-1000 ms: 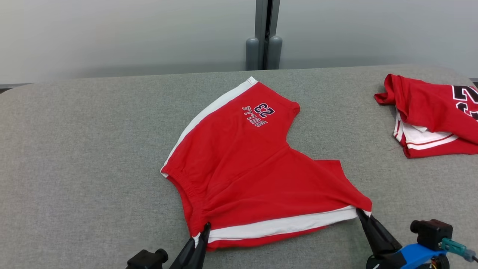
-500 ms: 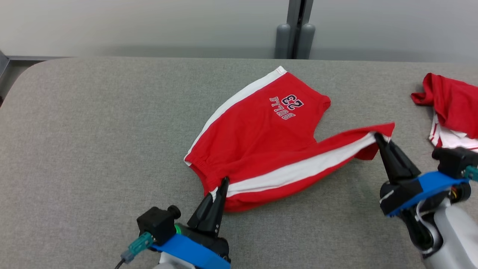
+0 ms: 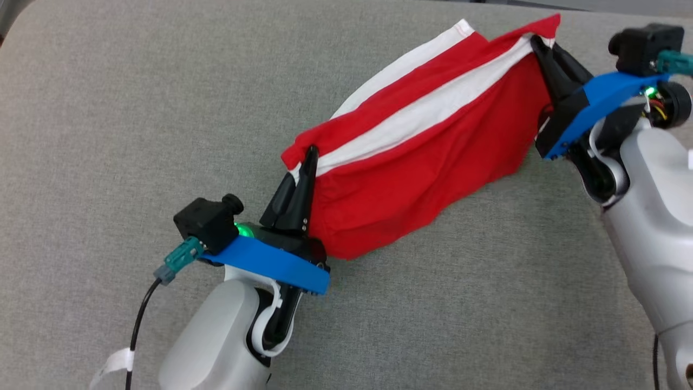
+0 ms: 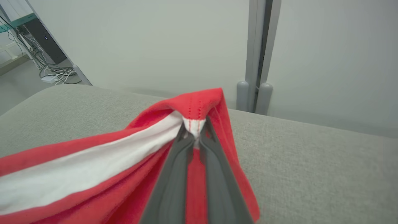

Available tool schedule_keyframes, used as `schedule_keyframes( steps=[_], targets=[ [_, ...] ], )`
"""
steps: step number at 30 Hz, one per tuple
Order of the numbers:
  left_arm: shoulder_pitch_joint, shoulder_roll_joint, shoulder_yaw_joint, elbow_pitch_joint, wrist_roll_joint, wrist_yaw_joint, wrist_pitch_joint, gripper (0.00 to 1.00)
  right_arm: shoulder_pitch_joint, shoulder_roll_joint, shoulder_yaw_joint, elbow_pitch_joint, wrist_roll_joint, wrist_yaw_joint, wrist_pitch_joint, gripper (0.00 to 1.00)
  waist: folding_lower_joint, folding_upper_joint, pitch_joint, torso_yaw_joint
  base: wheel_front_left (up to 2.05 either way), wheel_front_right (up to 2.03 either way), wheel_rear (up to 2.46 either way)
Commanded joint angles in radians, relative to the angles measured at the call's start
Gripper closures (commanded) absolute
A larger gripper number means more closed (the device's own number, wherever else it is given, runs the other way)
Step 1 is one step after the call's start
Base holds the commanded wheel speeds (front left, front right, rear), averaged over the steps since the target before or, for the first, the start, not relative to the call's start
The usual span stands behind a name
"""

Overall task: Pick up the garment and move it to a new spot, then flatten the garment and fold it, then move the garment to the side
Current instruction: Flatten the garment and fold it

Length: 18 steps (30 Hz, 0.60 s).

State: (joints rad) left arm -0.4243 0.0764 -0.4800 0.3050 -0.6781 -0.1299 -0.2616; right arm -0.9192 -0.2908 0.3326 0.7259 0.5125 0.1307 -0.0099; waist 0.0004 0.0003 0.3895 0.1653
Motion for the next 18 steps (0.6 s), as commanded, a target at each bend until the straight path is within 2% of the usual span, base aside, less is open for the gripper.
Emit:
schedule_keyframes(
  steps=[1,11,12,13,14,15,16,18],
  targets=[
    [-0.026,-0.004,0.007,0.009,-0.004,-0.001,-0.005,1.0,-0.041,0.011,0.012,0.033,-0.009,0.0,-0.003,1.0,-0.0004,-0.0003,0.041,0.033,0.0,0.0,0.0],
    [-0.098,-0.025,0.023,0.067,0.0,-0.001,-0.005,1.0,-0.254,0.058,0.068,0.323,-0.038,0.0,-0.056,1.0,-0.0004,-0.0003,0.111,0.063,0.0,0.0,0.0],
    [-0.103,-0.025,0.019,0.074,0.004,-0.001,-0.005,1.0,-0.267,0.062,0.074,0.343,-0.045,0.0,-0.068,0.56,-0.0004,-0.0003,0.112,0.065,0.0,0.0,0.0],
    [-0.107,-0.026,0.017,0.078,0.016,-0.001,-0.005,0.92,-0.276,0.07,0.078,0.361,-0.041,0.0,-0.075,0.02,-0.0004,-0.0003,0.112,0.066,0.0,0.0,0.0],
    [-0.109,-0.026,0.018,0.079,0.019,-0.001,-0.005,0.68,-0.284,0.076,0.089,0.377,-0.043,0.0,-0.08,0.0,-0.0004,-0.0003,0.112,0.065,0.0,0.0,0.0],
    [-0.107,-0.026,0.019,0.079,0.02,-0.001,-0.005,0.1,-0.288,0.079,0.097,0.391,-0.043,0.0,-0.087,0.0,-0.0004,-0.0003,0.109,0.064,0.0,0.0,0.0],
    [-0.104,-0.026,0.023,0.082,0.023,-0.001,-0.005,0.0,-0.29,0.081,0.102,0.403,-0.036,0.0,-0.097,0.0,-0.0004,-0.0003,0.106,0.062,0.0,0.0,0.0],
    [-0.091,-0.026,0.026,0.082,0.034,-0.001,-0.005,0.0,-0.282,0.08,0.115,0.423,-0.027,0.0,-0.111,0.0,-0.0004,-0.0003,0.093,0.059,0.0,0.0,0.0]
  ],
)
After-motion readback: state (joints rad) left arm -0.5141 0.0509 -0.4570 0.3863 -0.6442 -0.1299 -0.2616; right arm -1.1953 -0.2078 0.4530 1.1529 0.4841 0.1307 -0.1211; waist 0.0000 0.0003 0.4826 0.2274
